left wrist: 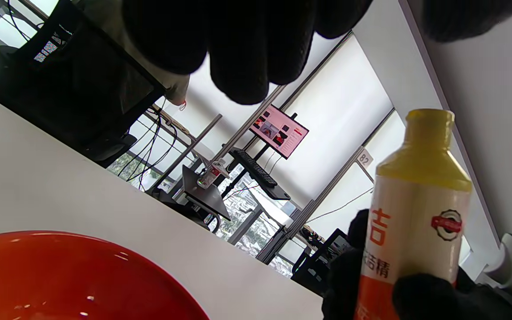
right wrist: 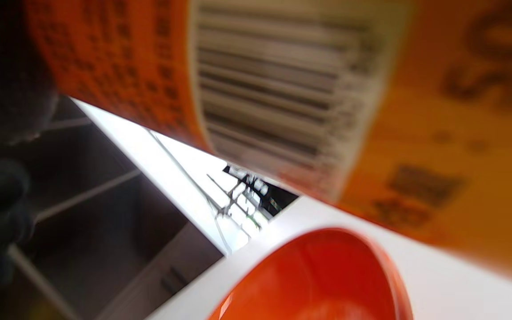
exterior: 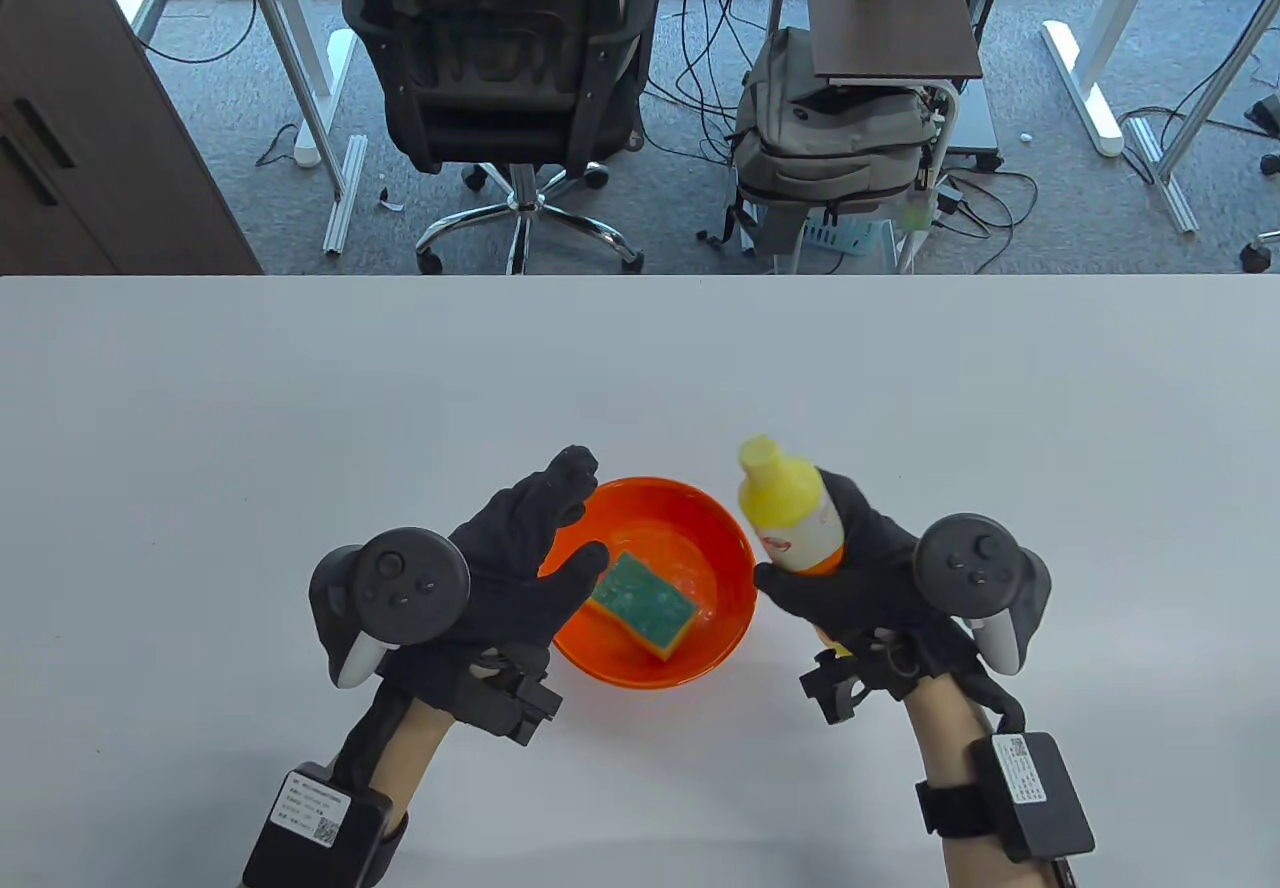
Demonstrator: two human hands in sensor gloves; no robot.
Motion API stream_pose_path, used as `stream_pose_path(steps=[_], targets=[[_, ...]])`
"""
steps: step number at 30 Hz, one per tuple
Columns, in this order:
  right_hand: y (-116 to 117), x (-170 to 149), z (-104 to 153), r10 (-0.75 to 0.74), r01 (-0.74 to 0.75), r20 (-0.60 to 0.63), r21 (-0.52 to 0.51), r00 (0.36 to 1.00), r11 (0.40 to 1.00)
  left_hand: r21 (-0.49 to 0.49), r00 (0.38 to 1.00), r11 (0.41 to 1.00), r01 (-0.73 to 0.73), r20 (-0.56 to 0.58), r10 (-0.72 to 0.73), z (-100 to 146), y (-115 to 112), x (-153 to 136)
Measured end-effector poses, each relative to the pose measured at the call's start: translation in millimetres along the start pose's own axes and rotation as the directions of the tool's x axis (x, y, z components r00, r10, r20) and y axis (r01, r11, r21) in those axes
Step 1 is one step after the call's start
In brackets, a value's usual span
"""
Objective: Squeeze dish soap on sponge and spread
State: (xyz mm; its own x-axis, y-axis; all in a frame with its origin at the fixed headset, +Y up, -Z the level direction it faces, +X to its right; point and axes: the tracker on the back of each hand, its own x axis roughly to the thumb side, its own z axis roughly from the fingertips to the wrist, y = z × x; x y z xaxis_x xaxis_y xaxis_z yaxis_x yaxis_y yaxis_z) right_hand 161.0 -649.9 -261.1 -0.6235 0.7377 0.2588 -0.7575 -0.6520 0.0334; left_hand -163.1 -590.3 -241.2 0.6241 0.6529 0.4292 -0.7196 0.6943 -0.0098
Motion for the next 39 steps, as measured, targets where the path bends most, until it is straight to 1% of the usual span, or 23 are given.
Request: stream_pose_path(steps=[3,8,12,13,16,20,21,23,24,25,26,27,28,29,30,31,33,34,35,37,38,39], targets=[[18.1,14.9,0.4,0.085,-0.089,0.047,0.106,0.995,0.99,-0.038,1.0,0.999,-0.004,0.018,0.005,0.0,-6.2,1.8],[35.6,27.2,2.0,0.185,-0.199,0.096,0.171,0.978,0.965,-0.078,0.998,0.996,0.048,0.041,-0.045,0.4,-13.1,4.1],[40.8,31.2,3.9,0.271,-0.289,0.113,0.191,0.956,0.938,-0.08,0.99,0.987,0.138,0.053,-0.134,0.4,-14.5,6.9],[41.5,31.7,3.9,0.295,-0.312,0.115,0.194,0.949,0.93,-0.103,0.983,0.979,0.178,0.063,-0.172,-0.2,-15.9,8.1],[43.6,31.0,3.6,0.319,-0.338,0.117,0.226,0.941,0.914,-0.15,0.971,0.96,0.236,0.083,-0.225,-1.4,-18.6,9.2],[46.8,30.2,3.4,0.33,-0.349,0.115,0.266,0.937,0.898,-0.181,0.966,0.95,0.254,0.095,-0.241,-2.7,-21.2,6.5],[47.4,30.1,3.1,0.331,-0.35,0.115,0.269,0.937,0.897,-0.172,0.965,0.951,0.256,0.096,-0.243,-2.7,-21.7,6.1],[48.5,29.3,2.6,0.328,-0.346,0.113,0.289,0.938,0.892,-0.201,0.962,0.942,0.269,0.098,-0.254,-3.3,-22.1,5.9],[48.9,28.0,2.6,0.324,-0.343,0.113,0.296,0.939,0.892,-0.19,0.967,0.948,0.254,0.075,-0.244,-4.2,-18.4,3.8],[46.3,26.4,2.9,0.262,-0.291,0.135,0.285,0.956,0.913,-0.107,0.984,0.979,0.176,0.051,-0.171,-6.0,-16.4,-4.6],[46.9,27.4,3.4,0.225,-0.252,0.121,0.302,0.967,0.92,-0.172,0.993,0.979,0.113,0.039,-0.108,-8.2,-16.2,-9.3],[45.5,29.5,3.9,0.246,-0.276,0.136,0.306,0.96,0.911,-0.221,1.0,0.975,0.009,0.014,-0.006,-7.8,-15.2,-15.3],[44.2,30.0,3.7,0.253,-0.284,0.142,0.29,0.957,0.914,-0.217,0.999,0.975,-0.047,0.014,0.052,-8.2,-13.8,-19.9],[43.0,30.2,3.5,0.23,-0.259,0.133,0.28,0.964,0.924,-0.239,0.991,0.962,-0.13,0.001,0.134,-9.6,-12.8,-25.8],[41.1,30.4,3.3,0.213,-0.241,0.13,0.273,0.968,0.931,-0.292,0.977,0.933,-0.21,-0.022,0.213,-10.3,-13.7,-31.5],[38.7,29.9,3.2,0.191,-0.216,0.122,0.255,0.974,0.942,-0.314,0.959,0.907,-0.281,-0.049,0.281,-10.1,-14.6,-37.6],[33.9,28.7,3.4,0.173,-0.191,0.103,0.209,0.98,0.959,-0.286,0.926,0.881,-0.378,-0.104,0.363,-8.2,-16.8,-48.7],[31.4,28.1,3.7,0.172,-0.187,0.095,0.177,0.98,0.966,-0.27,0.916,0.875,-0.402,-0.13,0.381,-6.9,-17.7,-53.5],[28.6,27.8,4.2,0.181,-0.191,0.086,0.135,0.98,0.972,-0.261,0.915,0.878,-0.402,-0.157,0.372,-5.1,-18.3,-58.9],[22.7,27.8,6.5,0.219,-0.221,0.06,0.025,0.974,0.975,-0.274,0.936,0.9,-0.339,-0.19,0.295,-1.0,-18.1,-68.4],[19.6,28.9,8.2,0.255,-0.252,0.051,-0.057,0.966,0.966,-0.287,0.953,0.917,-0.276,-0.201,0.224,2.3,-17.1,-73.4],[18.3,30.1,9.0,0.281,-0.276,0.047,-0.096,0.958,0.956,-0.291,0.964,0.929,-0.228,-0.2,0.174,4.5,-16.1,-76.2]])
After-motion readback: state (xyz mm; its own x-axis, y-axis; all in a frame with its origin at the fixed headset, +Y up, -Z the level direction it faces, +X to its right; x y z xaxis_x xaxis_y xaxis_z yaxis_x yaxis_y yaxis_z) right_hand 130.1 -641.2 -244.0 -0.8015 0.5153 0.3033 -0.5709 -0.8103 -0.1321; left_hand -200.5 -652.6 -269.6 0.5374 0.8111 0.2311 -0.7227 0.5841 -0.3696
